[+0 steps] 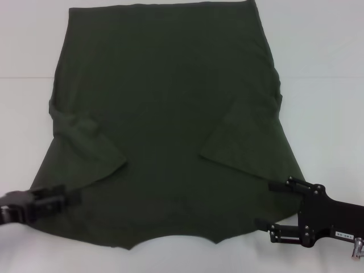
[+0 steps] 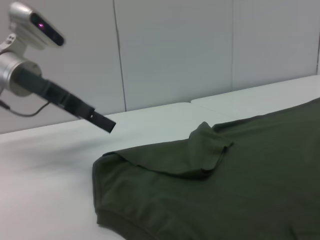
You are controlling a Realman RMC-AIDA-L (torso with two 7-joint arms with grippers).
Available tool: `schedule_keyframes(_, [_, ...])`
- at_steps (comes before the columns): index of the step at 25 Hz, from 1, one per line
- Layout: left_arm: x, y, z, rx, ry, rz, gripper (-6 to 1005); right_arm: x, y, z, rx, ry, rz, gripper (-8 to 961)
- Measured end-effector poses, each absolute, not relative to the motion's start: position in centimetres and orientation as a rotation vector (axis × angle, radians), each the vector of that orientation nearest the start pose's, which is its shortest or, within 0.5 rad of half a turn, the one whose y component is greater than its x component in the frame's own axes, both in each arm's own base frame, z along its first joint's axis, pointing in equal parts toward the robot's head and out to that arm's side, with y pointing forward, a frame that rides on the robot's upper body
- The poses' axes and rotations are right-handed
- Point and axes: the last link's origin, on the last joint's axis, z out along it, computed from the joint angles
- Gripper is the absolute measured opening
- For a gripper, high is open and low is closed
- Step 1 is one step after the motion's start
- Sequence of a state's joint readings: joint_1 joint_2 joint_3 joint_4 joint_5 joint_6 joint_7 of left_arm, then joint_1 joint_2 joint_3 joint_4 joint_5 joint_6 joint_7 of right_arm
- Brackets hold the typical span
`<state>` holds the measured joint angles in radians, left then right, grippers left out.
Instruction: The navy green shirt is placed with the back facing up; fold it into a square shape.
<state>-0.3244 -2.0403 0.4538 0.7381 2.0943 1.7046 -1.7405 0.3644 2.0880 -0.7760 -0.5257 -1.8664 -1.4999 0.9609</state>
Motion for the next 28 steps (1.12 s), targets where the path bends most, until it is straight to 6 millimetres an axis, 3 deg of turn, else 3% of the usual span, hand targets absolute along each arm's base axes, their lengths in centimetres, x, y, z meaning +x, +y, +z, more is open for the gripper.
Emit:
schedule_keyframes(4, [-34.5, 27.4, 7.6, -2.231, -1.643, -0.723, 795, 30.6, 27.7, -2.9, -2.663, 0.393, 0.677, 943])
schedule_keyframes(9, [-34.4, 28.3, 9.4, -2.143, -1.863, -0.568, 788, 30.4, 27.8, -3.0, -2.667, 0.391, 0.680, 943])
schedule_keyframes(19, [-35.5, 30.3, 9.7, -1.945, -1.977, -0.224, 771, 30.2, 27.9, -3.3, -2.690, 0.382, 0.670, 943])
schedule_keyframes(28, [-35.9, 31.1, 9.3, -1.921, -1.932, -0.169, 756, 30.2, 27.9, -3.3, -2.690, 0.388, 0.670, 943])
